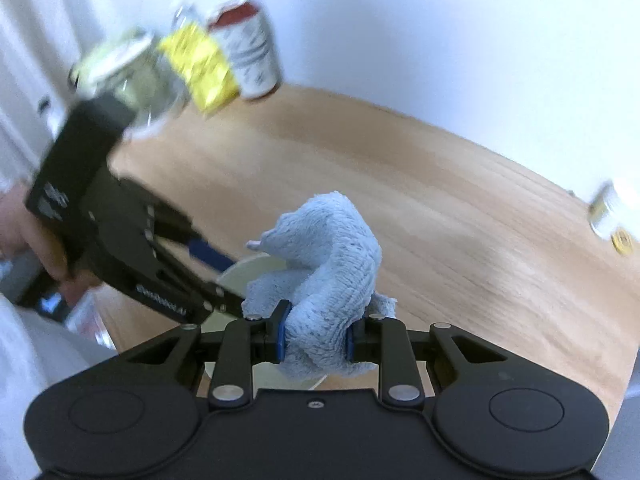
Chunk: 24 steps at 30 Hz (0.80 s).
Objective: Clean bowl
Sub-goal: 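Lift the cloth out of the bowl with the right gripper while the left grips the rim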
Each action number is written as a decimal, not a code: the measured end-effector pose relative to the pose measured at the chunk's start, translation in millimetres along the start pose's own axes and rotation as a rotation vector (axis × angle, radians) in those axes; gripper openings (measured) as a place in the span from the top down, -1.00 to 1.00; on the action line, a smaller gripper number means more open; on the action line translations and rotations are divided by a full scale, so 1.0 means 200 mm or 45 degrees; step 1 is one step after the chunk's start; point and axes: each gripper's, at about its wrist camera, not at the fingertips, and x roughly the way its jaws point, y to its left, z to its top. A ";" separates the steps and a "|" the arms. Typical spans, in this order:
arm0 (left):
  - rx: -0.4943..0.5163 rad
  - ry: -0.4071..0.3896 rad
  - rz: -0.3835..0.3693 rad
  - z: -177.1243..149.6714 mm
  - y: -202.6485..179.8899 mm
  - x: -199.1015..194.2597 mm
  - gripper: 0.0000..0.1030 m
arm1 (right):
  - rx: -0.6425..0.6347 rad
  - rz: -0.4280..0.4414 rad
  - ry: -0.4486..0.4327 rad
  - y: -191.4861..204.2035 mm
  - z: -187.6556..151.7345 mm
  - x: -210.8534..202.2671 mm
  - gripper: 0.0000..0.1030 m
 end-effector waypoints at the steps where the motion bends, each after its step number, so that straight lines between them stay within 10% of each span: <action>1: -0.013 0.003 -0.007 0.00 0.00 0.00 -0.04 | 0.037 -0.007 -0.041 0.01 -0.01 0.04 0.45; 6: -0.098 -0.014 -0.018 0.00 0.02 0.02 -0.17 | 0.147 -0.048 -0.194 0.05 0.06 0.53 0.45; 24: -0.062 0.073 0.027 0.01 -0.05 0.11 -0.12 | 0.415 0.059 -0.204 -0.38 0.08 0.56 0.60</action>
